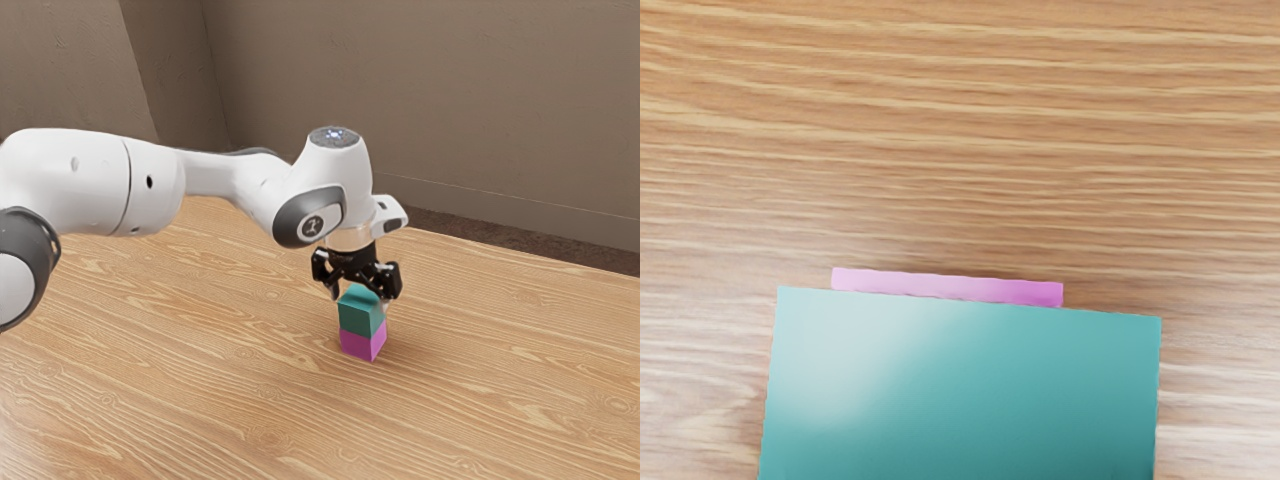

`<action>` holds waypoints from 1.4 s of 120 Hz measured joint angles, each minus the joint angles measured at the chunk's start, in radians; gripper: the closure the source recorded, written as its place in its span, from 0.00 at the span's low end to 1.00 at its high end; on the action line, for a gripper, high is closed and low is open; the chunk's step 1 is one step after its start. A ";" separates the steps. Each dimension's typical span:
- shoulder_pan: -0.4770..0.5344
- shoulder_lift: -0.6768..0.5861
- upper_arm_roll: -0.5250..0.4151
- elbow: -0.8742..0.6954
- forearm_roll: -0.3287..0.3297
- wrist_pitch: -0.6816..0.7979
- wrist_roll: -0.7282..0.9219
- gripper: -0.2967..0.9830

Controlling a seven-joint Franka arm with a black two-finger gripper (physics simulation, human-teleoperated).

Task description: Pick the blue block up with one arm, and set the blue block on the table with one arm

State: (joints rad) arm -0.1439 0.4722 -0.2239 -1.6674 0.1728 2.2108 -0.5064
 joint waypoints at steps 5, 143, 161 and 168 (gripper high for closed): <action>0.001 0.003 0.000 0.000 0.001 0.002 0.000 0.25; 0.001 -0.009 0.006 0.015 0.052 0.080 0.047 0.50; 0.012 -0.026 0.130 0.030 0.019 0.078 0.073 0.51; 0.018 -0.015 0.150 0.036 0.001 0.078 0.088 0.51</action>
State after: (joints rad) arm -0.1260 0.4576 -0.0744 -1.6318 0.1735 2.2891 -0.4183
